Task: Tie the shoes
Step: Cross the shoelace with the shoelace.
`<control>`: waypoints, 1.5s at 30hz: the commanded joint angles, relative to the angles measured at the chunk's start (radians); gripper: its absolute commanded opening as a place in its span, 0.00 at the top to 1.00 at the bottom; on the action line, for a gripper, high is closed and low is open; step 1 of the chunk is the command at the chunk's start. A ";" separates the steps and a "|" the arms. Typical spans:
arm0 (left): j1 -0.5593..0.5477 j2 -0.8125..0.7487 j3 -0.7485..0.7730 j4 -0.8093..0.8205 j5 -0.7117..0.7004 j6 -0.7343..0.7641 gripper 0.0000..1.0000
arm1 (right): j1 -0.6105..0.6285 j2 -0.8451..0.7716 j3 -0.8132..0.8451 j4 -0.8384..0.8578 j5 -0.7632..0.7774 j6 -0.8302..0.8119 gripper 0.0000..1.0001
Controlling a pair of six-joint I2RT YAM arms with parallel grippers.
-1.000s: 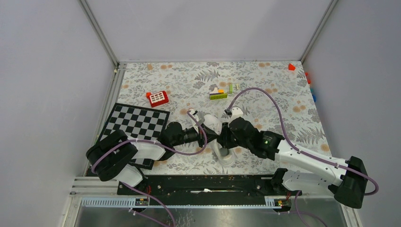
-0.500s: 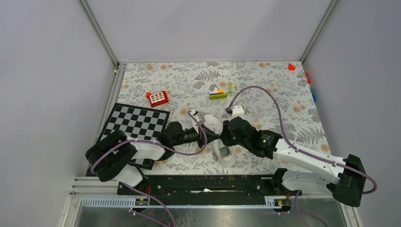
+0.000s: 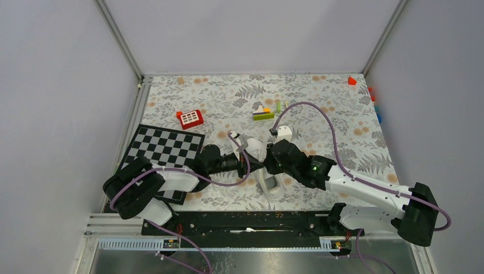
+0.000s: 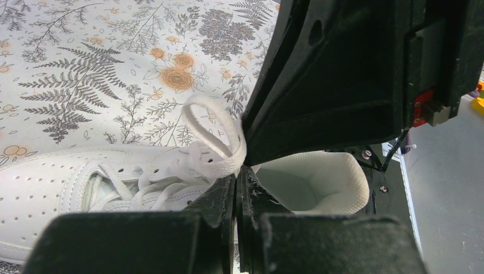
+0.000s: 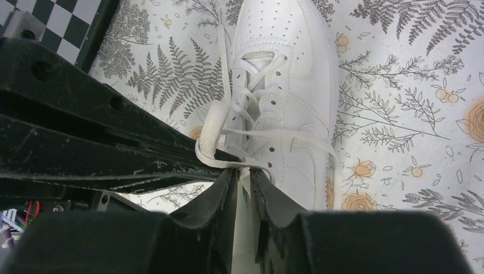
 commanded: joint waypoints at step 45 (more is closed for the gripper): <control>0.010 -0.017 0.093 -0.058 -0.038 0.103 1.00 | 0.002 0.008 -0.018 0.145 0.027 0.101 0.80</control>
